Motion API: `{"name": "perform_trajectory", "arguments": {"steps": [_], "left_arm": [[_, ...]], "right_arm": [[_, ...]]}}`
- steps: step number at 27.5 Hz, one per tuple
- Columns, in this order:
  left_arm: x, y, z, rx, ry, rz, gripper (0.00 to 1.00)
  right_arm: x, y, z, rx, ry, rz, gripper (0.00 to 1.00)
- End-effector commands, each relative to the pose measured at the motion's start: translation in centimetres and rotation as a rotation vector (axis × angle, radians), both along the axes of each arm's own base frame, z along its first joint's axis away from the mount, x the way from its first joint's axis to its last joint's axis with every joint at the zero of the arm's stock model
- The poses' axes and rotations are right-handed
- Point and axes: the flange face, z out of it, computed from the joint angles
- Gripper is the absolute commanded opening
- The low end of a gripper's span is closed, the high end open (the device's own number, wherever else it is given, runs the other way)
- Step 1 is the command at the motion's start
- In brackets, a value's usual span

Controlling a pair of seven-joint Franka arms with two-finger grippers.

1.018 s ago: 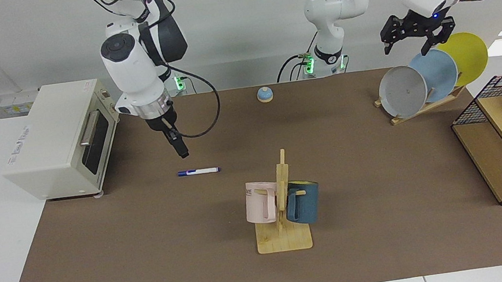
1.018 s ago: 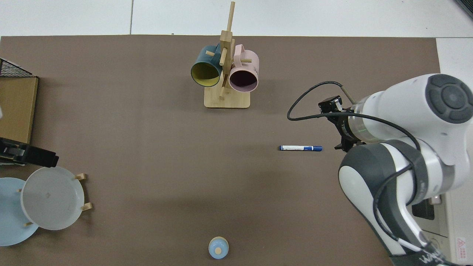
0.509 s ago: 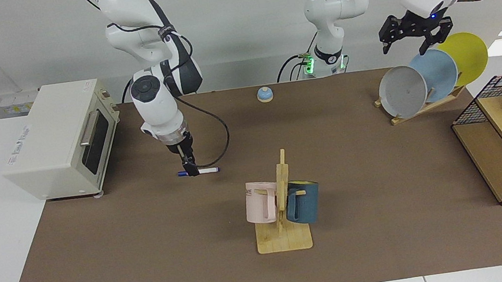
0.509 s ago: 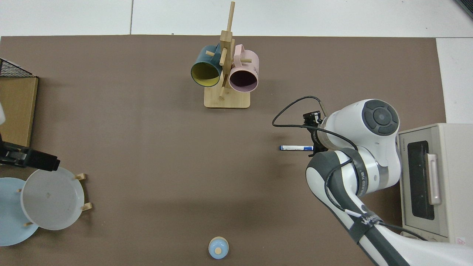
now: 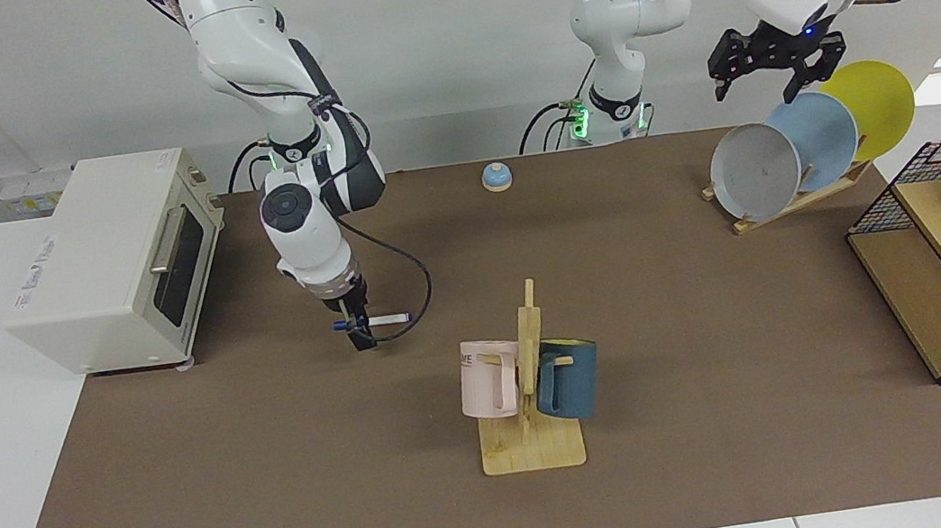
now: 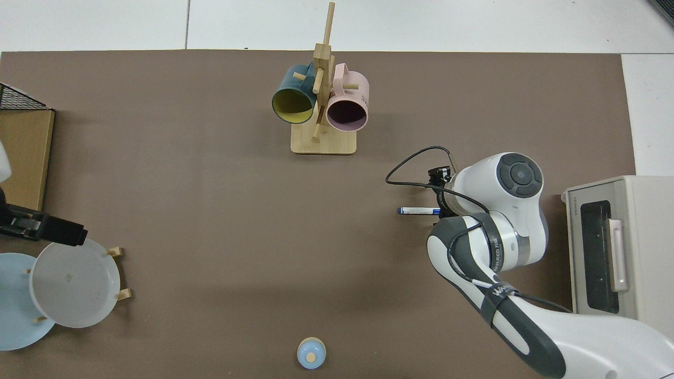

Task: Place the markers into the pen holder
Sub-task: 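Lower the right gripper over the marker and close on it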

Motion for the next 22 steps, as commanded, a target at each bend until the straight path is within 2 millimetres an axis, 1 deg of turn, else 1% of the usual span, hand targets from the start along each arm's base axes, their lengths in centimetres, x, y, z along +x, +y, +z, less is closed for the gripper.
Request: {"name": "perform_trajectory", "arguments": {"steps": [1, 7, 13, 15, 22], "left_arm": [[-1.01, -0.08, -0.03, 0.001, 0.005, -0.005, 1.00], [-1.01, -0.08, -0.03, 0.001, 0.005, -0.005, 1.00], [-1.02, -0.25, -0.03, 0.002, 0.005, -0.008, 1.00], [-1.17, -0.32, 0.13, 0.002, 0.002, -0.009, 1.00], [-1.21, -0.48, -0.06, 0.003, 0.005, -0.011, 1.00]], "right_arm": [[-0.45, -0.06, -0.46, 0.008, -0.016, -0.029, 0.97], [-0.48, -0.07, -0.49, 0.007, -0.013, -0.027, 0.90], [-0.60, -0.08, -0.52, 0.005, -0.002, -0.026, 0.77], [-0.60, -0.08, -0.52, 0.005, -0.002, -0.025, 0.75], [-0.53, -0.15, -0.45, 0.005, -0.004, -0.019, 0.63]]}}
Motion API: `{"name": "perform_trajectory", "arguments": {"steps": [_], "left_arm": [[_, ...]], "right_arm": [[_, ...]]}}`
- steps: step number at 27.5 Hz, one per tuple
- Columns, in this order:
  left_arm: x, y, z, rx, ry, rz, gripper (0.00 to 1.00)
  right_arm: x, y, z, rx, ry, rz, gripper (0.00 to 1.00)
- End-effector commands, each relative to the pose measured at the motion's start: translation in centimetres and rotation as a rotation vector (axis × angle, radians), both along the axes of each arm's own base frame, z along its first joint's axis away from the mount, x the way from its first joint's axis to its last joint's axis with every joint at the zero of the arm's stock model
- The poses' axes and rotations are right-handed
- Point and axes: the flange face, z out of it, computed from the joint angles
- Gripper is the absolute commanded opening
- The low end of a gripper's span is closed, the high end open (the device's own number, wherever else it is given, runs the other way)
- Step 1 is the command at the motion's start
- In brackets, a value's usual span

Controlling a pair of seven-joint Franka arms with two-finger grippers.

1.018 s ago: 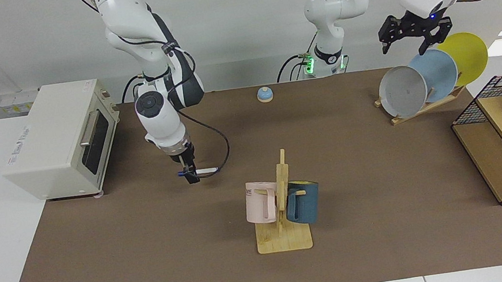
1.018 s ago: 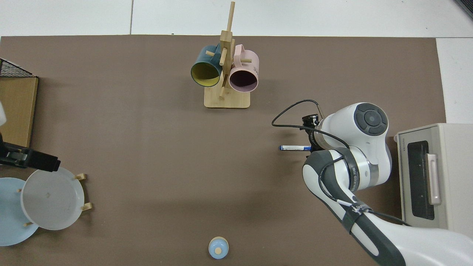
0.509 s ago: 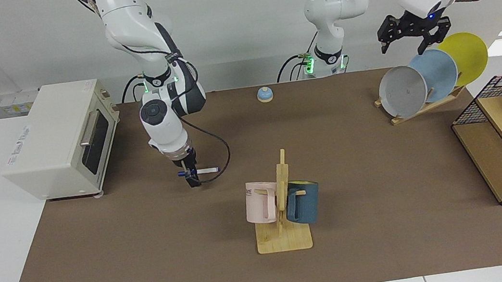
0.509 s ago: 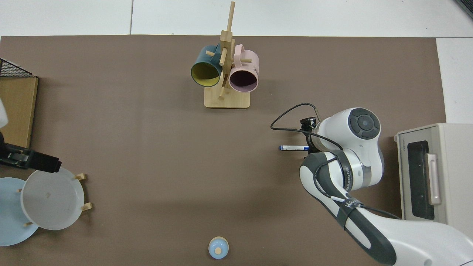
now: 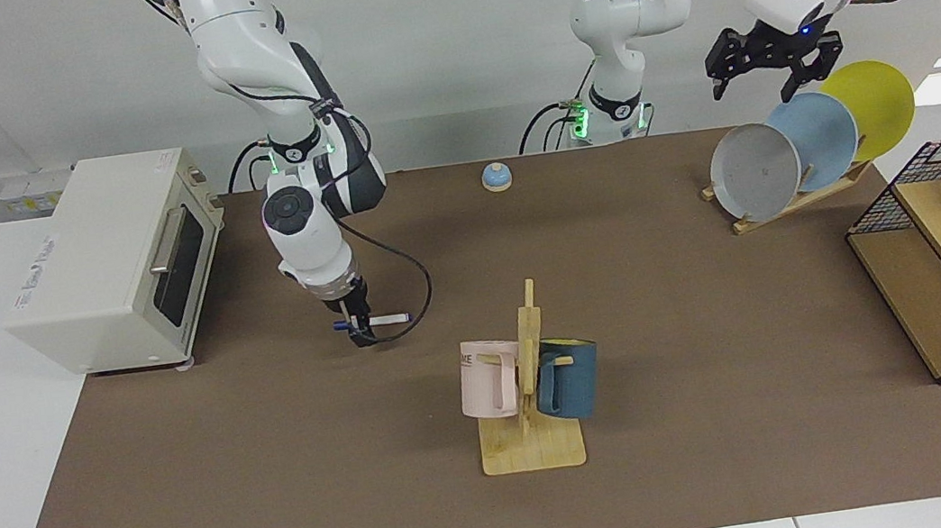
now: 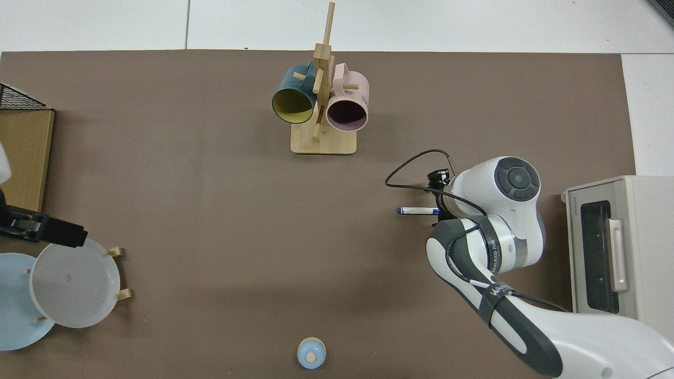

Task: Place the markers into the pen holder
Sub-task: 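Lower the right gripper over the marker and close on it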

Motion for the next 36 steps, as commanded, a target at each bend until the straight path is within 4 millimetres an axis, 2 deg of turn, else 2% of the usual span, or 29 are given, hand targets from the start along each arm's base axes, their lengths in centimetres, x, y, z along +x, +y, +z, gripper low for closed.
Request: {"name": "perform_trajectory", "arguments": {"steps": [1, 3, 6, 10, 15, 19, 23, 28, 32, 36], "left_arm": [[-0.9, -0.2, 0.0, 0.002, 0.002, -0.005, 1.00], [-0.9, -0.3, 0.0, 0.002, 0.002, -0.008, 1.00], [-0.9, -0.3, 0.0, 0.002, 0.002, -0.009, 1.00], [-0.9, -0.3, 0.0, 0.002, 0.002, -0.008, 1.00], [-0.9, -0.4, -0.1, 0.002, 0.004, -0.011, 1.00], [-1.0, -0.4, -0.1, 0.003, 0.004, -0.011, 1.00], [-1.0, -0.4, 0.0, 0.003, 0.002, -0.011, 1.00], [-1.1, -0.4, 0.0, 0.003, 0.004, -0.011, 1.00], [-1.1, -0.4, 0.1, 0.003, 0.002, -0.011, 1.00], [-1.1, -0.4, 0.1, 0.003, 0.002, -0.011, 1.00]], "right_arm": [[-0.2, -0.2, 0.1, 0.006, -0.008, -0.019, 0.62], [-0.3, -0.2, 0.1, 0.006, -0.006, -0.018, 0.58], [-0.2, -0.3, 0.0, 0.005, -0.007, -0.018, 0.45], [-0.2, 0.0, 0.0, 0.005, -0.003, -0.016, 0.39], [-0.1, -0.2, 0.1, 0.004, -0.003, -0.019, 0.27], [0.0, -0.2, 0.2, 0.002, -0.004, -0.015, 0.00], [0.0, -0.2, 0.3, 0.001, 0.003, -0.013, 0.00], [0.1, -0.1, 1.5, 0.001, 0.003, -0.009, 0.00], [0.0, 0.0, 3.9, 0.000, 0.009, -0.002, 0.00], [-0.5, 0.3, 7.4, -0.001, 0.011, 0.017, 0.00]]}}
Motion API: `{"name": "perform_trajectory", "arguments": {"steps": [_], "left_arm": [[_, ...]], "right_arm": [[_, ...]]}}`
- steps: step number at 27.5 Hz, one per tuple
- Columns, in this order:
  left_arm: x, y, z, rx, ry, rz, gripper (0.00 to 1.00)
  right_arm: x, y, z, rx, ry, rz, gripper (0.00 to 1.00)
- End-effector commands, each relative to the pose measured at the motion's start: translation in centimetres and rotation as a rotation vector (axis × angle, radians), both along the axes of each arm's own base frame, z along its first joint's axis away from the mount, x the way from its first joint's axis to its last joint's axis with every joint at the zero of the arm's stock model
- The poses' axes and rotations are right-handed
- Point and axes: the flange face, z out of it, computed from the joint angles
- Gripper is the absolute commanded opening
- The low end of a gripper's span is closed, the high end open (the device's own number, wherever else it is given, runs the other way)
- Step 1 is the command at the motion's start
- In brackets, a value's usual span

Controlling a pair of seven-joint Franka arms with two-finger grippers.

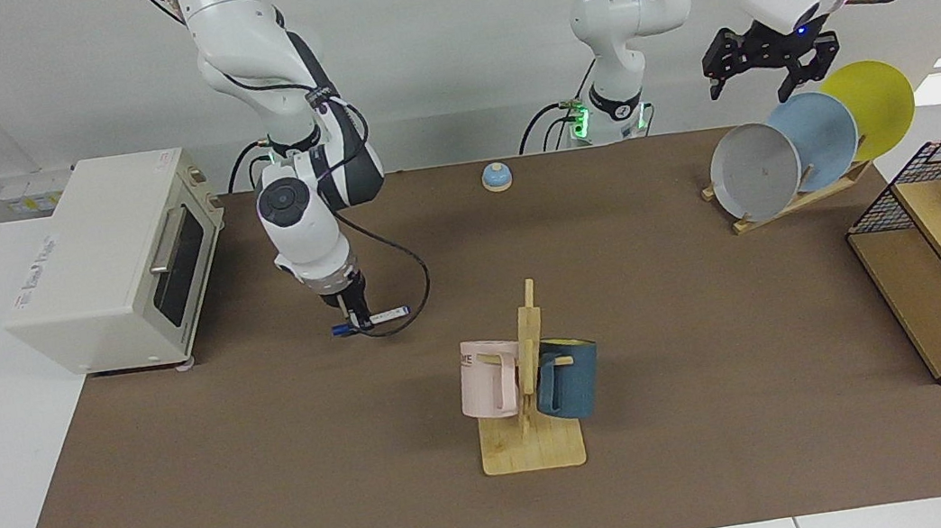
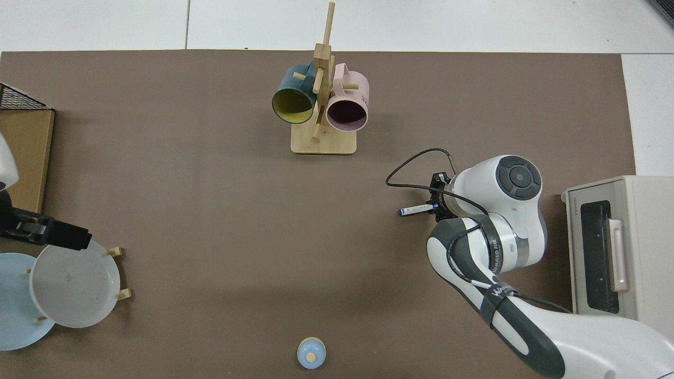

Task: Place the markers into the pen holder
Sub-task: 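Lower the right gripper over the marker and close on it, then lift the marker with the right gripper while the left gripper approaches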

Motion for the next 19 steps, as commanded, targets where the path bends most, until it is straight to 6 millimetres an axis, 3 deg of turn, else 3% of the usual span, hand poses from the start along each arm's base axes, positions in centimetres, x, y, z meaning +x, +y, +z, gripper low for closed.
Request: {"name": "perform_trajectory", "arguments": {"steps": [1, 13, 16, 19], "left_arm": [[-0.9, -0.1, 0.1, 0.002, 0.000, -0.005, 1.00], [-0.9, -0.3, 0.0, 0.002, 0.003, -0.011, 1.00], [-0.9, -0.3, 0.0, 0.002, 0.003, -0.013, 1.00], [-0.9, -0.4, 0.0, -0.006, 0.003, -0.015, 1.00]], "right_arm": [[-0.9, 0.4, 5.7, -0.001, 0.006, 0.021, 0.00], [-3.6, 0.3, 20.5, -0.001, 0.021, 0.116, 0.00], [-4.5, 0.8, 22.9, 0.000, 0.013, 0.124, 0.00], [-5.9, 3.0, 24.5, 0.004, -0.001, 0.148, 0.00]]}}
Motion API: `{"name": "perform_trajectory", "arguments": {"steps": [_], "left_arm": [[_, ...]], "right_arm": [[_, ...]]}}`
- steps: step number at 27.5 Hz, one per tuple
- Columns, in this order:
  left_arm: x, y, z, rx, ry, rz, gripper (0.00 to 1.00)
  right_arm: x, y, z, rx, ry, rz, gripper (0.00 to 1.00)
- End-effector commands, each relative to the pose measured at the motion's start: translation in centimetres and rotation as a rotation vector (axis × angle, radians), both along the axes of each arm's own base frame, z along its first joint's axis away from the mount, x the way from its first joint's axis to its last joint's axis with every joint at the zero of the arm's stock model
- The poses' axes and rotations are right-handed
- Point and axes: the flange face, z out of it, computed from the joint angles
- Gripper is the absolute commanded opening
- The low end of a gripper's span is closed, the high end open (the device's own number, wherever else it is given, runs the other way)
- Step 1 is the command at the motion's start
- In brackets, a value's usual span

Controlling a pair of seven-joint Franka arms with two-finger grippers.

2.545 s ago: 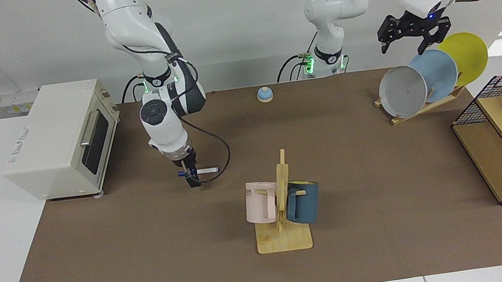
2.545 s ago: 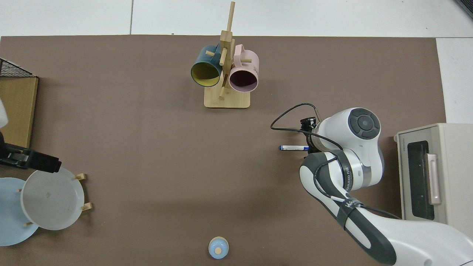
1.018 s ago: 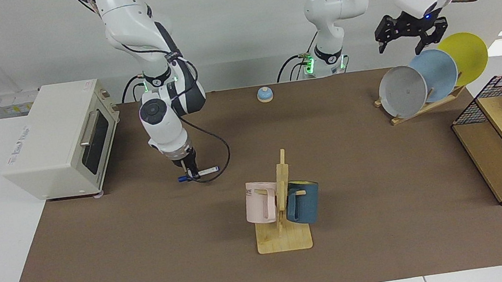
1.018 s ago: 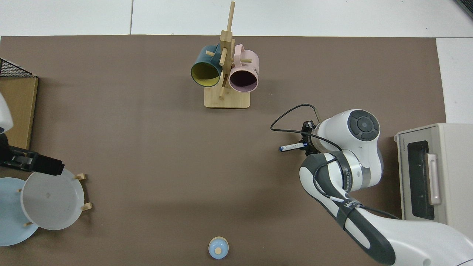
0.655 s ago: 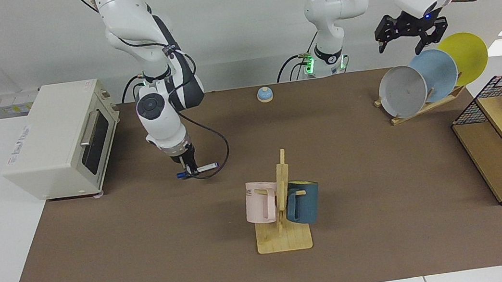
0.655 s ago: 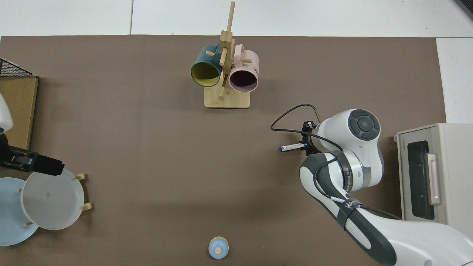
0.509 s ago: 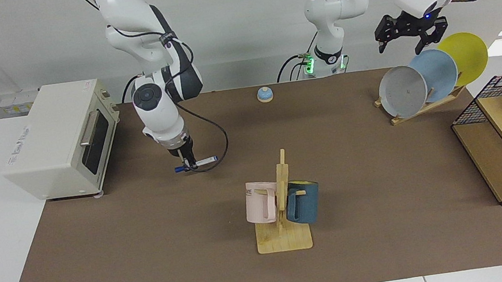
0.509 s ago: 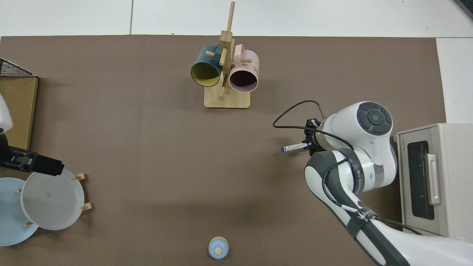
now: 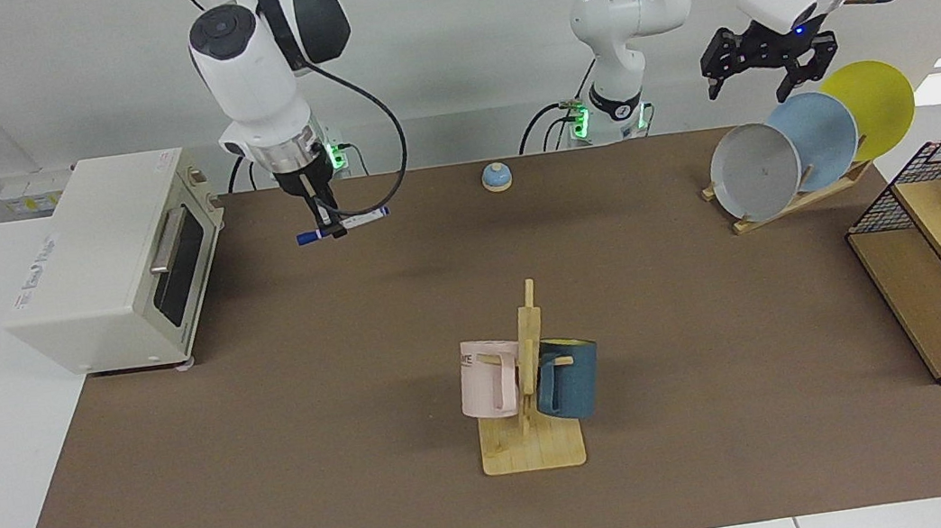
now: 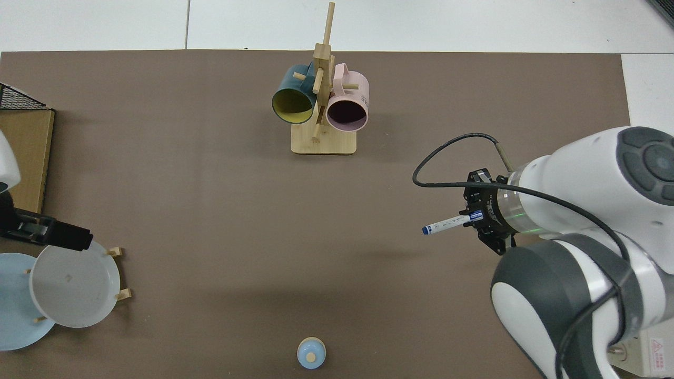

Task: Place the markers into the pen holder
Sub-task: 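Lift the marker with the right gripper while the left gripper approaches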

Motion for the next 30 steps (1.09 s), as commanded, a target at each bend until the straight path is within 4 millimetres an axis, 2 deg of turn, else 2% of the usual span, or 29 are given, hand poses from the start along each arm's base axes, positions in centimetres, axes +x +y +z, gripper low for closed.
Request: {"name": "perform_trajectory", "arguments": {"steps": [1, 4, 10, 15, 18, 20, 22, 24, 27, 30], "left_arm": [[-1.0, -0.2, 0.1, -0.015, 0.003, -0.009, 1.00], [-0.9, -0.4, 0.1, -0.026, 0.002, -0.007, 1.00], [-0.9, -0.3, 0.0, -0.030, 0.005, -0.018, 1.00], [-1.0, -1.0, 0.0, -0.046, 0.006, -0.036, 1.00], [-0.9, -1.0, 0.1, -0.066, -0.005, -0.123, 0.91], [-0.7, -1.0, 0.1, -0.078, -0.016, -0.223, 0.90], [-0.6, -0.9, 0.1, -0.085, -0.025, -0.284, 0.92], [-0.6, -1.0, 0.2, -0.086, -0.027, -0.298, 1.00], [-0.6, -1.4, 0.2, -0.103, -0.031, -0.309, 1.00], [-0.4, -2.3, 0.0, -0.155, -0.053, -0.325, 1.00]], "right_arm": [[-1.8, 3.1, 2.1, 0.015, -0.006, 0.040, 0.00], [-2.8, 6.2, 2.5, 0.036, -0.014, 0.013, 0.00], [-6.2, 13.5, 3.8, 0.100, -0.045, 0.017, 0.00], [-8.0, 18.0, 4.8, 0.145, -0.081, -0.042, 0.00], [-8.9, 21.0, 5.3, 0.171, -0.092, -0.046, 0.00], [-9.5, 22.5, 5.4, 0.192, -0.104, -0.052, 0.00], [-9.7, 24.1, 4.1, 0.179, -0.088, -0.077, 0.00], [-9.2, 26.2, 4.0, 0.200, -0.098, -0.100, 0.00], [-8.4, 28.6, 2.5, 0.200, -0.083, -0.111, 0.00], [-7.2, 31.0, 2.3, 0.214, -0.081, -0.132, 0.00]]}}
